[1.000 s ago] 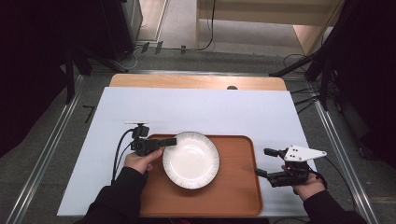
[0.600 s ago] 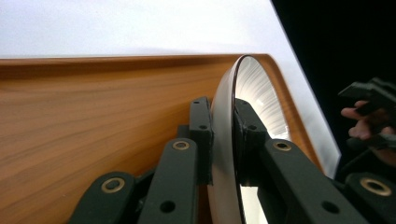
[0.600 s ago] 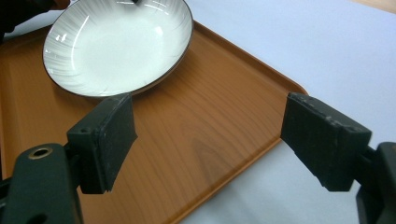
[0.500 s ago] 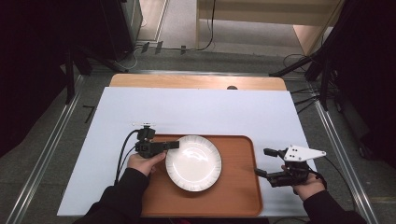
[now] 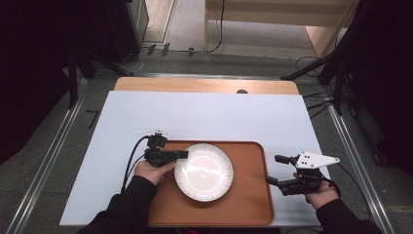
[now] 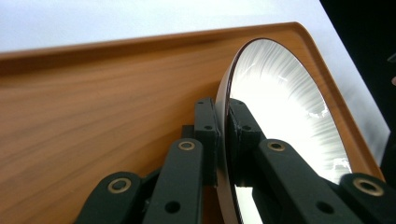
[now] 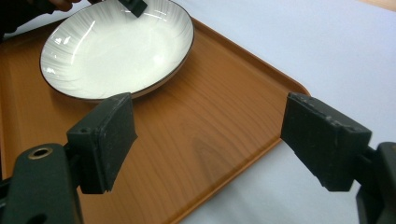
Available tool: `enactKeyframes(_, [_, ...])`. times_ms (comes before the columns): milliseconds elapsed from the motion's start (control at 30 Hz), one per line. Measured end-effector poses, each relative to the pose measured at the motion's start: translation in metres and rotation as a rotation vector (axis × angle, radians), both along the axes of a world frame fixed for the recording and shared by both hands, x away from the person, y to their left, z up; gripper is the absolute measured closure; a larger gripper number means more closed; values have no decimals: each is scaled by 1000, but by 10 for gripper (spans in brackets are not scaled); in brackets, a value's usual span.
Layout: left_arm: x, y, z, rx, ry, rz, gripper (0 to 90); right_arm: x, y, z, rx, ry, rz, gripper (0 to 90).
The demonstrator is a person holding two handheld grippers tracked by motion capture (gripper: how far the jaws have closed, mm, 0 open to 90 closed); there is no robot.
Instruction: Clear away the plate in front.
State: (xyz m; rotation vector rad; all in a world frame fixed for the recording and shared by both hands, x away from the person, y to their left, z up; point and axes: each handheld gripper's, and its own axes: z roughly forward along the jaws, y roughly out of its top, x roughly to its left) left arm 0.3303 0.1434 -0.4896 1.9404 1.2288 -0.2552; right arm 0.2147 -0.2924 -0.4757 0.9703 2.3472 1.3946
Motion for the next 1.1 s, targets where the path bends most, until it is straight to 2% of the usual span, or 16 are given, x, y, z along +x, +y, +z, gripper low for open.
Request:
enactKeyframes(167, [0,-1,-1,25,6,-5,842,0,0,0,3,2,-2,185])
enactKeyframes(400, [-1,-4,-3,104,-12,-35,815,0,0,0,0,1,0,185])
enactKeyframes(633, [-1,-4,-1,110,-12,-51,792,0,0,0,6,-3,-3,185])
enactKeyframes(667, [-1,-4,-1,105,-4,-56,747,0,0,0,4,2,-2,184])
enactKeyframes(700, [-1,-4,0,104,1,-58,740,0,0,0,2,5,0,184])
enactKeyframes(933, [-4,-7,7,136,-19,-97,641,0,0,0,-2,6,0,183])
enactKeyframes(1100, [-6,-6,13,153,-16,-113,471,0,0,-1,-1,5,-2,183])
